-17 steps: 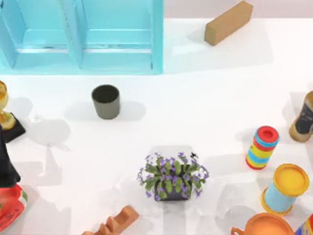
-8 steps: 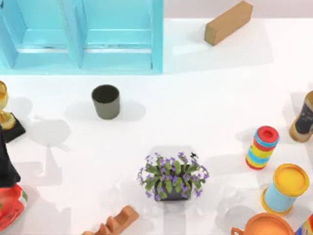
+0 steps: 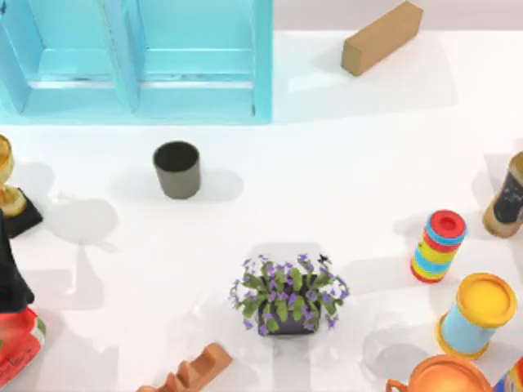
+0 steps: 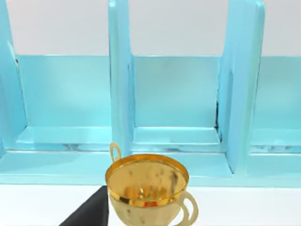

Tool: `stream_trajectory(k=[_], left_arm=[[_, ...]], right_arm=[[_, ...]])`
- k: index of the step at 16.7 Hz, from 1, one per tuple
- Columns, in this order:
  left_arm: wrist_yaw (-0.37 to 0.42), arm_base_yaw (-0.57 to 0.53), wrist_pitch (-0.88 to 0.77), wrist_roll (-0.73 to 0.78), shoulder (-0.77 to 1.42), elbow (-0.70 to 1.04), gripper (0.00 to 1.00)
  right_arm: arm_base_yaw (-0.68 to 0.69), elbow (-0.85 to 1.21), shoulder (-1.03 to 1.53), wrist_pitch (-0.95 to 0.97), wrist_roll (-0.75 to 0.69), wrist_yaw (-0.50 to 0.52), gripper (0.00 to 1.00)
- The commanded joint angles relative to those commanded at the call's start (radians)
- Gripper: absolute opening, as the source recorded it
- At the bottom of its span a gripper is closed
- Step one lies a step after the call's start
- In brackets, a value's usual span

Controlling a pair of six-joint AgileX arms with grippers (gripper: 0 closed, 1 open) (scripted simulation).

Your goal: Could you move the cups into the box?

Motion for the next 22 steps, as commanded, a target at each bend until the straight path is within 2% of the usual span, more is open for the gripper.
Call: stream_trajectory(k=[2,15,22], left_arm=[[0.000,0.000,0.000,0.000,0.000,0.000,1.00],[0.000,0.000,0.000,0.000,0.000,0.000,1.00],[0.000,0.000,0.000,0.000,0.000,0.000,1.00]], right_arm=[[0.000,0.000,0.000,0.000,0.000,0.000,0.00],[0.000,0.000,0.000,0.000,0.000,0.000,0.98],[0.000,0.000,0.000,0.000,0.000,0.000,1.00]])
